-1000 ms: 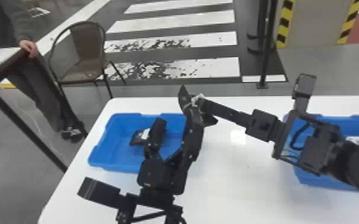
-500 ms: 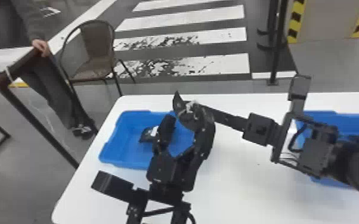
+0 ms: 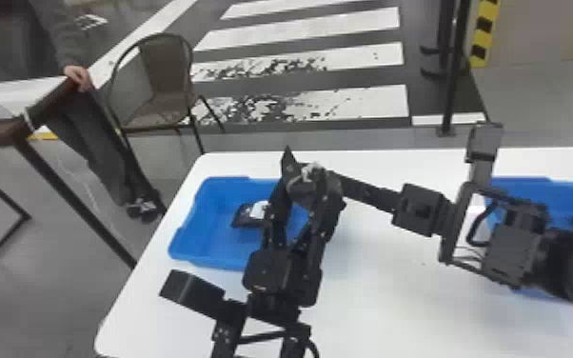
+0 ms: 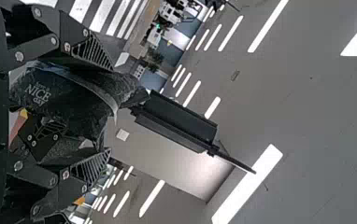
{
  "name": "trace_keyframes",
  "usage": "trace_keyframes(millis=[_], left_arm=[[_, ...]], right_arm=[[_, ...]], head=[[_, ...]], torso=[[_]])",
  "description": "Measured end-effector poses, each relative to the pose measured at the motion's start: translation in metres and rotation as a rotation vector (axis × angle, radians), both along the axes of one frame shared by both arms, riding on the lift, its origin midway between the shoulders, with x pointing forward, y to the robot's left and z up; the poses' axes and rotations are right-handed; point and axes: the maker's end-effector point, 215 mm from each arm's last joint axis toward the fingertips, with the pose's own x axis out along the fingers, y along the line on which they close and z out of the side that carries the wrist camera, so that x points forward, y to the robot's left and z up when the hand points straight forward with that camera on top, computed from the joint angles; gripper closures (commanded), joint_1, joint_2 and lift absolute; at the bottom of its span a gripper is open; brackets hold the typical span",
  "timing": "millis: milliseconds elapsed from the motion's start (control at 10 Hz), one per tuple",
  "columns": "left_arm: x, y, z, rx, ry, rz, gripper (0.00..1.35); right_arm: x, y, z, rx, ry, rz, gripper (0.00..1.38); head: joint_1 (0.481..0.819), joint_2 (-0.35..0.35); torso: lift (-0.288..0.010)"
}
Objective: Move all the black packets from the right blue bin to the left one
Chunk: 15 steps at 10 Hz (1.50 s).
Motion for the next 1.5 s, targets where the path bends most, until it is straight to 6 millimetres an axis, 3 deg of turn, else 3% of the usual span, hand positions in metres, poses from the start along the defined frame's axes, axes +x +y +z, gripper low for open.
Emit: trace_keyframes(millis=[400, 500, 600, 700, 1200, 1400, 1500], left_arm=[[-0.007, 0.009, 0.006, 0.017, 0.01, 0.057, 1.21], [-0.007, 0.009, 0.007, 0.022, 0.004, 0.059, 1.21], [-0.008, 0.01, 0.008, 0.023, 0.001, 0.061, 1.21], [-0.008, 0.011, 0.008, 0.024, 0.0, 0.064, 1.21], [-0.009, 0.023, 0.01, 0.04, -0.012, 0.096, 1.21], [-0.002, 0.05, 0.005, 0.149, -0.01, 0.175, 1.21], [0.008, 0.068, -0.014, 0.237, 0.021, 0.218, 1.21]], right_arm=[[-0.001, 0.0, -0.001, 0.003, 0.005, 0.002, 1.15], [-0.001, 0.0, -0.001, 0.003, 0.008, 0.001, 0.91], [-0.001, -0.001, -0.002, 0.007, 0.013, 0.0, 0.38], [0.0, -0.002, -0.002, 0.011, 0.016, -0.002, 0.0], [0.01, -0.016, 0.001, 0.06, 0.019, -0.069, 0.0], [0.022, -0.037, 0.0, 0.088, 0.011, -0.149, 0.01], [0.025, -0.047, -0.004, 0.091, 0.018, -0.178, 0.01]], head=[[0.695, 0.311], [0.695, 0.311], [0.695, 0.311], [0.695, 0.312], [0.695, 0.306], [0.69, 0.305], [0.695, 0.31]], torso=[[-0.14], [-0.14], [-0.14], [-0.14], [-0.14], [-0.14], [-0.14]])
